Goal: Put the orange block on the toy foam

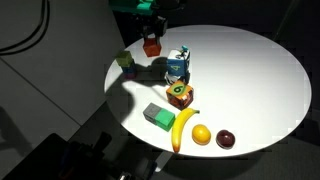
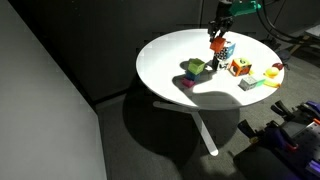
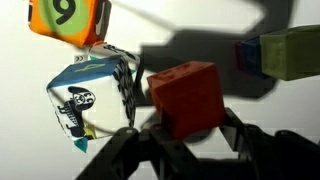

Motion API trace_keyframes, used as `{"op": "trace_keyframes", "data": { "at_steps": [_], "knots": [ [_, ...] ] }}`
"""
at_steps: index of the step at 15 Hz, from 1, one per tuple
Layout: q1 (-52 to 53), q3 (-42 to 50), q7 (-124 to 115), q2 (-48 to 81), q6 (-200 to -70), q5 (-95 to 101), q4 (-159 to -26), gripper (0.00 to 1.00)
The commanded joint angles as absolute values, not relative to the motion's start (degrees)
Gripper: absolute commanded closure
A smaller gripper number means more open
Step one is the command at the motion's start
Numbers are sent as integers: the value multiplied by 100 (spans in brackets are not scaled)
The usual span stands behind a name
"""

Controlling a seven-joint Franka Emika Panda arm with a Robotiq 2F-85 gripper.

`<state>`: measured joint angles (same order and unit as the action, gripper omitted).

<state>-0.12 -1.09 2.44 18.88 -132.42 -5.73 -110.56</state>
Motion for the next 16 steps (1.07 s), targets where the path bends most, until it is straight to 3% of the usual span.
{"op": "trace_keyframes", "data": {
  "at_steps": [1,16],
  "knots": [
    [-25,-123,237,1888,-13230,-565,-11048,72],
    [-51,-36,-106,1955,-12852,-600,-10459,72]
  ]
}}
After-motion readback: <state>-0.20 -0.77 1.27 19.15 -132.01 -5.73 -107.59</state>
